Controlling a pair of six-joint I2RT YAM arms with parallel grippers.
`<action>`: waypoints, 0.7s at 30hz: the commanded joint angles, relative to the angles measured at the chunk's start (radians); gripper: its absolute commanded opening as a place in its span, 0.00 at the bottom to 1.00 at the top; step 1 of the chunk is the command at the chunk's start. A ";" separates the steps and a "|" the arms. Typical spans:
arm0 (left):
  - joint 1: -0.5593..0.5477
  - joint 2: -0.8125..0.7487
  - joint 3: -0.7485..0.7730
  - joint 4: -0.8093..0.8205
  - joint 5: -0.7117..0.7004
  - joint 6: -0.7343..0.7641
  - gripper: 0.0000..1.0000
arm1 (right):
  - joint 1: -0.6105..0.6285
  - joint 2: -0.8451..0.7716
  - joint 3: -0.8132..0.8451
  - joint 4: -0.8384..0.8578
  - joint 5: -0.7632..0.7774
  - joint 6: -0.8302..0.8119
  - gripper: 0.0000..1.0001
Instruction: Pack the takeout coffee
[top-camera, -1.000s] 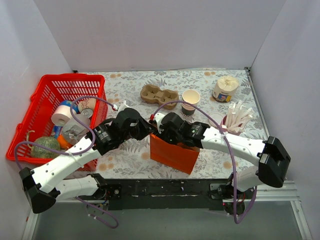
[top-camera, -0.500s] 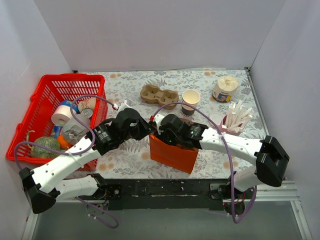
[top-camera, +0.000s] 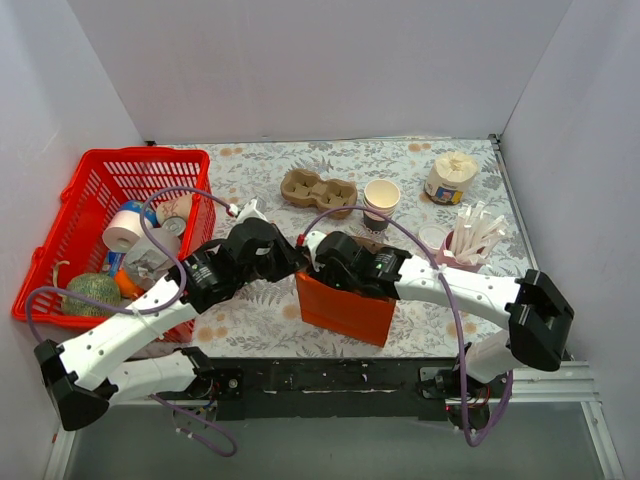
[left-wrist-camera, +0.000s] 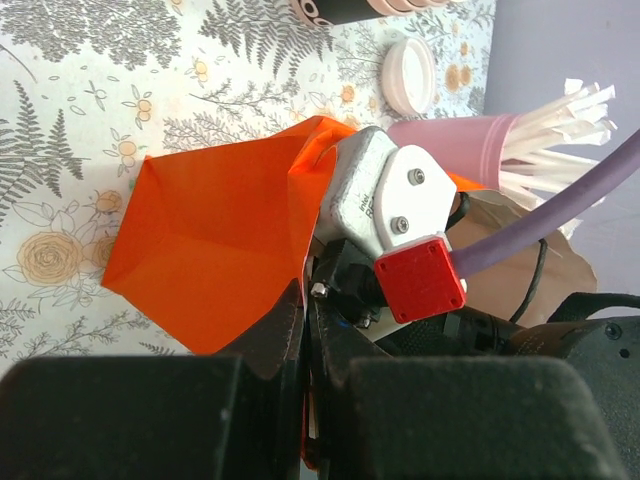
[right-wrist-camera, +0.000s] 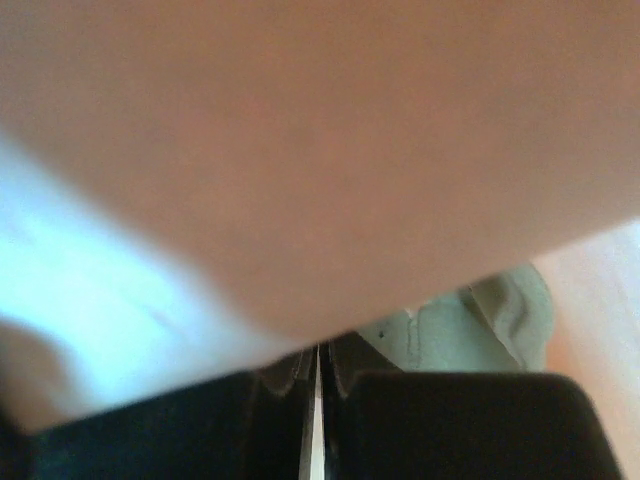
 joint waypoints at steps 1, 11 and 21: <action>-0.009 -0.099 0.053 0.162 0.001 0.020 0.00 | 0.006 -0.029 0.034 -0.262 0.086 0.056 0.13; -0.009 -0.057 0.003 0.162 0.061 -0.002 0.00 | 0.002 -0.225 0.198 -0.022 0.202 0.104 0.51; -0.009 -0.063 -0.014 0.225 0.042 0.122 0.00 | 0.001 -0.506 0.097 0.270 0.112 0.056 0.75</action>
